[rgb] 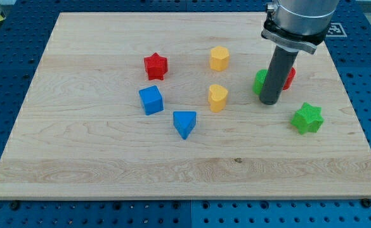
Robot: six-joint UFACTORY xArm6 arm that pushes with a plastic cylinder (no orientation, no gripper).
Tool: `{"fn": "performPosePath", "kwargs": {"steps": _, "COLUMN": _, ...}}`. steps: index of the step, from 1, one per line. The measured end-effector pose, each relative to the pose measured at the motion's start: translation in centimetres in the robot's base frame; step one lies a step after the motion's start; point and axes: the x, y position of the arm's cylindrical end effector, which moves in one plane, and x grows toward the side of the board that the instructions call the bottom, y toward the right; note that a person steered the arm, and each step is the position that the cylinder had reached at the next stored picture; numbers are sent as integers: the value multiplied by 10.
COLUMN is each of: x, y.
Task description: Move the yellow heart towards the bottom center
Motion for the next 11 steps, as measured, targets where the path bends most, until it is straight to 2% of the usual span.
{"fn": "performPosePath", "kwargs": {"steps": 3, "x": -30, "y": -55}}
{"fn": "performPosePath", "kwargs": {"steps": 5, "x": -30, "y": -87}}
{"fn": "performPosePath", "kwargs": {"steps": 8, "x": -7, "y": -99}}
{"fn": "performPosePath", "kwargs": {"steps": 9, "x": -7, "y": -133}}
{"fn": "performPosePath", "kwargs": {"steps": 11, "x": -6, "y": -141}}
